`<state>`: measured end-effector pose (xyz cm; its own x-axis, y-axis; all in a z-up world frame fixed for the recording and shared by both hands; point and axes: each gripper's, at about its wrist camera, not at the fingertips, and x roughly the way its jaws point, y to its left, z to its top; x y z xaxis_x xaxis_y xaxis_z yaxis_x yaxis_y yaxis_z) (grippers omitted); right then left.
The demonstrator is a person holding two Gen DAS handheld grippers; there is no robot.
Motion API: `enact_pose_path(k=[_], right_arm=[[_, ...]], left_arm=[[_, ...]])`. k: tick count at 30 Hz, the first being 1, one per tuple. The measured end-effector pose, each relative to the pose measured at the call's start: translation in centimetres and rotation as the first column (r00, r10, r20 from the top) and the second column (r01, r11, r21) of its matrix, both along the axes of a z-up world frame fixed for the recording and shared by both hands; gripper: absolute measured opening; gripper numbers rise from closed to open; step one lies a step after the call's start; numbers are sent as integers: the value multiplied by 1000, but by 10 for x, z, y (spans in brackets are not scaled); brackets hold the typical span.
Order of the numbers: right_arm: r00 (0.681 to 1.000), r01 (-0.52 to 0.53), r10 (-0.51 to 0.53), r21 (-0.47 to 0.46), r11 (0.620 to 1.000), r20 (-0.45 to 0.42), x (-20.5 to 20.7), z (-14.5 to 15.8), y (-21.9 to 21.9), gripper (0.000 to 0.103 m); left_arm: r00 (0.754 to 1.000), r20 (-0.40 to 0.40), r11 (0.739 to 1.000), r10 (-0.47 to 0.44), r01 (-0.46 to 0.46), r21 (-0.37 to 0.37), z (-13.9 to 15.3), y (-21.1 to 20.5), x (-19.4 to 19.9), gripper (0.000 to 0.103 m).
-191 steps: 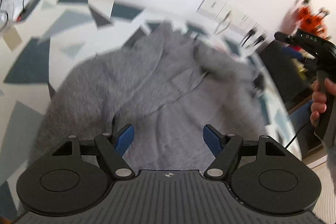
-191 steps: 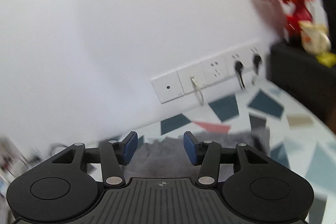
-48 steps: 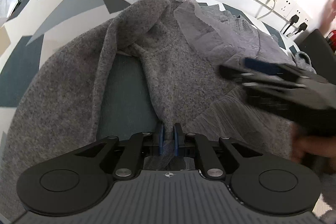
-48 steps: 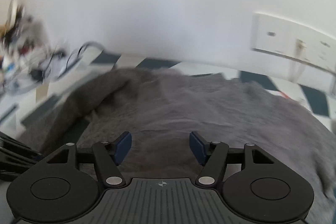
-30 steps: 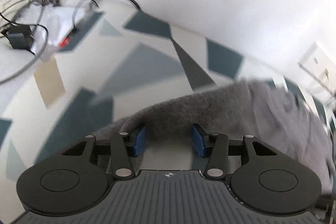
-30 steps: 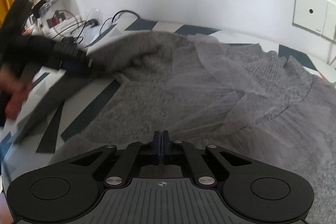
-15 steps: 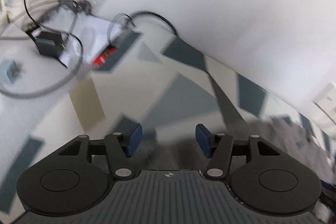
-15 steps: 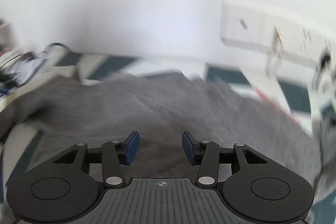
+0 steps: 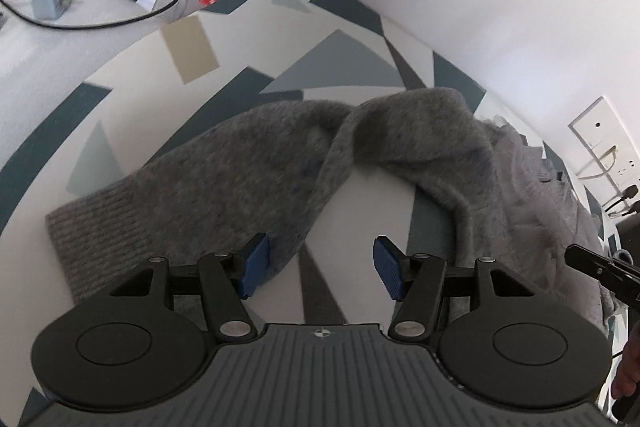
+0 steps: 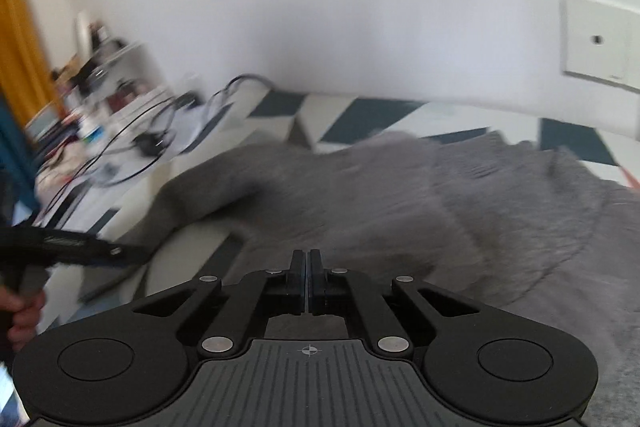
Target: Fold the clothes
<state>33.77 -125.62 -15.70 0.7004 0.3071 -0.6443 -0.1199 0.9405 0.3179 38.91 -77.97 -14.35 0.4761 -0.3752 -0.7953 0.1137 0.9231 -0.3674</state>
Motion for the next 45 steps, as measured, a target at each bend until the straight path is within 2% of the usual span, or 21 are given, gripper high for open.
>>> enact_pose_path(k=[2,4,6,8,11,12,13,14,15,17,19,21,25,26,30,31,37,42,45], right_arm=[[998,57,-56,-90,994,13,-5,3,0,15],[983,185,-181,-189,964,39,-7,4,-9,42],[956,291,-292,-223,930,29,-6,0,-20,45],[934,346,-357,-204,916,-21,-4,-7,-29,50],[922,367,-381,-154,917,-73,-1,-23,-34,48],[921,368,-382,-144,919,-82,0,-27,-34,37],[921,365,-379,-140,920,-87,1,-31,-32,14],[924,357,-371,-142,923,-88,4,-34,-29,4],[933,339,-353,-155,928,-72,6,-33,-21,3],[958,279,-287,-194,940,-14,7,-27,0,3],[984,176,-174,-255,951,32,5,-21,22,3],[997,82,-79,-280,956,19,6,-20,37,3],[999,-23,13,-209,978,-52,9,-17,50,4],[999,-20,10,-202,979,-48,10,-14,50,4],[994,101,-86,-245,964,71,21,4,40,34],[992,114,-95,-258,959,86,27,6,38,36],[990,137,-121,-300,944,71,83,-9,35,34],[985,141,-171,-498,856,-14,126,-46,49,34],[977,194,-214,-494,848,16,141,-49,45,31]], left_arm=[[1000,8,1000,-6,6,-1,0,1,-3,59],[1000,16,1000,-12,12,1,-1,2,-5,62],[999,30,1000,-24,23,7,-2,1,-7,64],[998,46,999,-45,44,21,-3,-1,-8,67],[993,65,989,-103,95,110,-4,-12,-9,71],[991,66,986,-114,105,130,-4,-15,-9,72],[990,66,982,-125,114,149,-5,-18,-8,74],[990,63,981,-128,117,156,-5,-20,-8,76],[990,61,980,-129,118,160,-5,-21,-8,77],[990,61,979,-129,117,165,-6,-23,-7,79],[989,68,978,-133,119,172,-6,-25,-9,80],[988,73,977,-136,122,174,-7,-25,-9,81],[988,77,979,-136,123,160,-7,-23,-10,81],[988,76,982,-131,119,148,-7,-21,-9,81],[992,71,990,-107,99,101,-7,-15,-8,82],[993,69,991,-101,94,92,-7,-14,-7,82],[993,68,991,-98,91,98,-7,-15,-7,82],[993,68,991,-98,91,98,-7,-15,-7,82],[992,77,991,-100,92,95,-8,-15,-8,84]])
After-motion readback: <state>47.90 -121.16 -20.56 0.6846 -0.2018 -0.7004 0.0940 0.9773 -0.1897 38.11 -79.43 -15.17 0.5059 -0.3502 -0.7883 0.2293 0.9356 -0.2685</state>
